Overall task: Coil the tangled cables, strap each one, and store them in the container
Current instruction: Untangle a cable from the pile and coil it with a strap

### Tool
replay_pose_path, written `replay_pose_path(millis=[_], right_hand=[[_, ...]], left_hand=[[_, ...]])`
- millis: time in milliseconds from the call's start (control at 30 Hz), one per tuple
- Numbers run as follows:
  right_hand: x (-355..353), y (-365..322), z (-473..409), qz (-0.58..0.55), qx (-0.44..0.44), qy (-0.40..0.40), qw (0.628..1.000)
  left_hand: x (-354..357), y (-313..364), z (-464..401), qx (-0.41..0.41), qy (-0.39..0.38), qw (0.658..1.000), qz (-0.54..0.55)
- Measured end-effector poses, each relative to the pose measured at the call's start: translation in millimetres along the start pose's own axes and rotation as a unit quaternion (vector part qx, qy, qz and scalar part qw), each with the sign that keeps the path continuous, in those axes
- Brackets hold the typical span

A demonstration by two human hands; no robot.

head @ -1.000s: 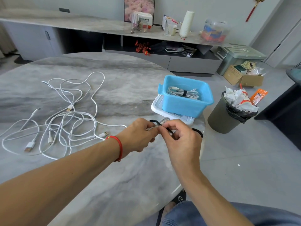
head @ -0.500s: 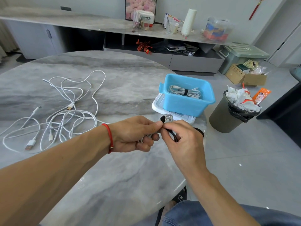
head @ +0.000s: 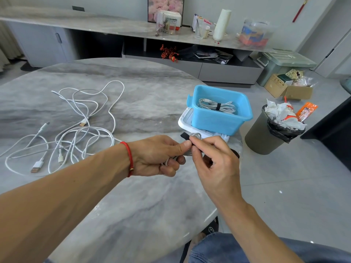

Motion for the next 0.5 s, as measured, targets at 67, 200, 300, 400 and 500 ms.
replay_pose_path(millis=[67, 200, 300, 400, 500], right_hand=[[1.2, -1.2, -0.2, 0.007, -0.005, -0.008, 1.0], [2.9, 0.0, -2.1, 0.032, -0.014, -0.042, 0.999], [5.1, -5.0, -2.1, 0.076, -0.044, -0.06, 0.994], [7.7, -6.4, -0.4, 0.081, -0.063, -0.064, 0.993], [9.8, -3.1, 1.1, 0.023, -0.035, -0.063, 0.997]], left_hand=[[-0.1, -0.1, -0.3, -0.003, 0.003, 1.0, -0.002], [0.4, -1.5, -0.4, 0.01, 0.023, 1.0, -0.008], [-0.7, -3.5, -1.6, 0.022, 0.069, 0.997, -0.034], [-2.0, -6.5, -3.4, 0.032, 0.119, 0.991, -0.042], [-6.6, -6.8, -4.7, 0.038, 0.17, 0.984, -0.034]])
Point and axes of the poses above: each hand's wrist, its own z-axis away from the middle knuckle, its own x-axis out of the palm, y = z × x, the point moved 7 cm from there along -z, towards the middle knuckle, and after that the axes turned 3 degrees about -y, right-handed, at the moved point
